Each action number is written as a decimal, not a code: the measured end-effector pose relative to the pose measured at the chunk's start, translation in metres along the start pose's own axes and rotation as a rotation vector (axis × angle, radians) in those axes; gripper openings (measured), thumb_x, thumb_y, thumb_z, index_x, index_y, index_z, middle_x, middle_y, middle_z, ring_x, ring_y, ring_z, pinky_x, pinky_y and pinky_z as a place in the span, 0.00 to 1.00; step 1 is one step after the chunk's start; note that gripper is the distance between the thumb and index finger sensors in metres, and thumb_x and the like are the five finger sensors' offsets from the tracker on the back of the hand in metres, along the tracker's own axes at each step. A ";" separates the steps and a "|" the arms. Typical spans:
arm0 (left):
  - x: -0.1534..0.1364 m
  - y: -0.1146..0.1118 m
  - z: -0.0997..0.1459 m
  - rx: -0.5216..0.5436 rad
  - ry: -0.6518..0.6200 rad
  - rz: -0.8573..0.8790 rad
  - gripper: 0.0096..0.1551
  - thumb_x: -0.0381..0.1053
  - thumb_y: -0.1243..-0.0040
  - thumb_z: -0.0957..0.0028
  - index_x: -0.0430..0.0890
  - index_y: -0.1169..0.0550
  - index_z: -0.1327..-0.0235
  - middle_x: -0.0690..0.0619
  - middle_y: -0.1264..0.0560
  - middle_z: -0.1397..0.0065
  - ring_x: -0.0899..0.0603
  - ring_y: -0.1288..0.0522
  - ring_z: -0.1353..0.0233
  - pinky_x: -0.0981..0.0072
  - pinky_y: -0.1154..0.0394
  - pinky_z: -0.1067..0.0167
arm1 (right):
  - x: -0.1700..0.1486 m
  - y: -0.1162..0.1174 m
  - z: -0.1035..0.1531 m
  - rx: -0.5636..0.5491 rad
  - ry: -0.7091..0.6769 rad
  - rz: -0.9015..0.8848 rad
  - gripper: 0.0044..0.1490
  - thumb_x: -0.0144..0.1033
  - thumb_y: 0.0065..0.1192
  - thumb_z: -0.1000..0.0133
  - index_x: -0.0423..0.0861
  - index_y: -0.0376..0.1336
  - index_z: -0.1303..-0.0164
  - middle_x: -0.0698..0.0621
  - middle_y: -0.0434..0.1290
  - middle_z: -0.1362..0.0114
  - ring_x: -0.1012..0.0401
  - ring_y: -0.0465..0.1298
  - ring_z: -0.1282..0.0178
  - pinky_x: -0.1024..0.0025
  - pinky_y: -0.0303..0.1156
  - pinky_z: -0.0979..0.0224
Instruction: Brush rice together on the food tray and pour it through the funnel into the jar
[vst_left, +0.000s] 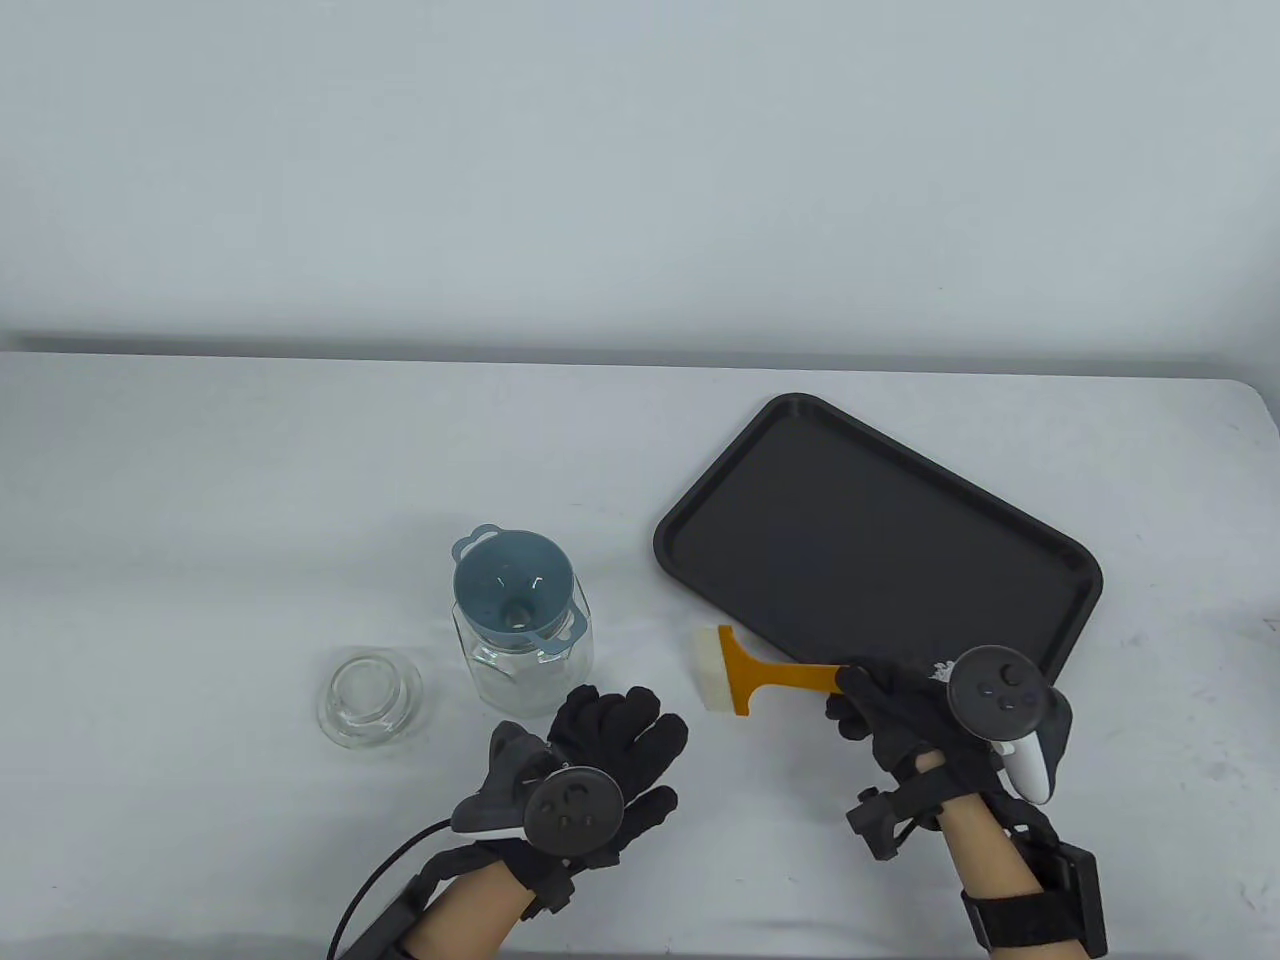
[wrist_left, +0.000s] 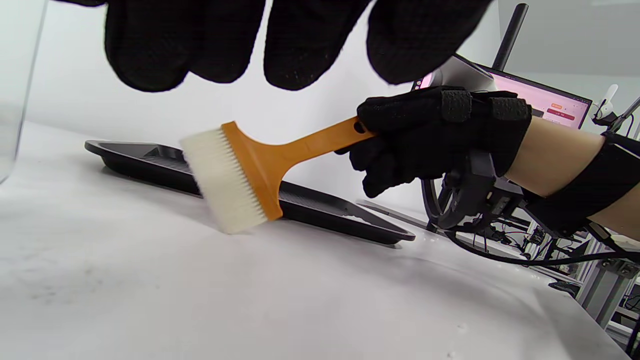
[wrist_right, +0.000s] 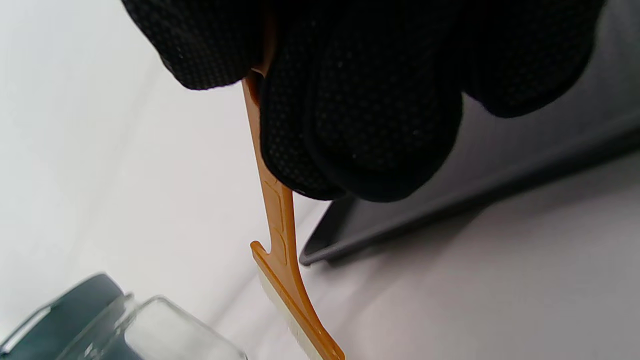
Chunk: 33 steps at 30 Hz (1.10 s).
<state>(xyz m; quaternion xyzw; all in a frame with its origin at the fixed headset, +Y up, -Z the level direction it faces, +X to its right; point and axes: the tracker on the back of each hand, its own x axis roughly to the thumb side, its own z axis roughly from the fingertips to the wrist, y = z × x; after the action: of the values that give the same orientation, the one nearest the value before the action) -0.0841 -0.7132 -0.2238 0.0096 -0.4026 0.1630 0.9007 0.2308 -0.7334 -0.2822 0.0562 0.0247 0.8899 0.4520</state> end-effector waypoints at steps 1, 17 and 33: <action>0.000 0.000 0.000 -0.001 0.001 0.000 0.40 0.55 0.49 0.42 0.35 0.34 0.21 0.23 0.38 0.23 0.15 0.34 0.30 0.17 0.47 0.34 | 0.000 0.006 0.000 0.031 0.012 -0.024 0.30 0.41 0.53 0.44 0.32 0.71 0.48 0.49 0.82 0.55 0.56 0.84 0.63 0.45 0.72 0.46; 0.000 -0.001 0.000 -0.006 -0.001 0.000 0.40 0.55 0.49 0.42 0.35 0.34 0.21 0.23 0.38 0.23 0.15 0.34 0.30 0.17 0.47 0.34 | -0.028 0.025 -0.004 0.351 0.254 0.114 0.32 0.48 0.52 0.42 0.32 0.75 0.59 0.50 0.84 0.66 0.56 0.84 0.74 0.47 0.74 0.53; 0.000 -0.002 -0.001 -0.021 0.005 0.008 0.40 0.55 0.49 0.42 0.35 0.34 0.21 0.23 0.38 0.23 0.15 0.34 0.30 0.17 0.47 0.34 | -0.029 0.043 -0.006 0.512 0.295 0.422 0.33 0.54 0.50 0.42 0.37 0.76 0.66 0.53 0.84 0.70 0.58 0.83 0.78 0.50 0.75 0.54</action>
<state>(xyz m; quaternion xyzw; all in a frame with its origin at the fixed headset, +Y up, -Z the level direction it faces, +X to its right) -0.0829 -0.7155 -0.2241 -0.0017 -0.4022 0.1625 0.9010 0.2126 -0.7821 -0.2859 0.0423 0.2996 0.9270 0.2215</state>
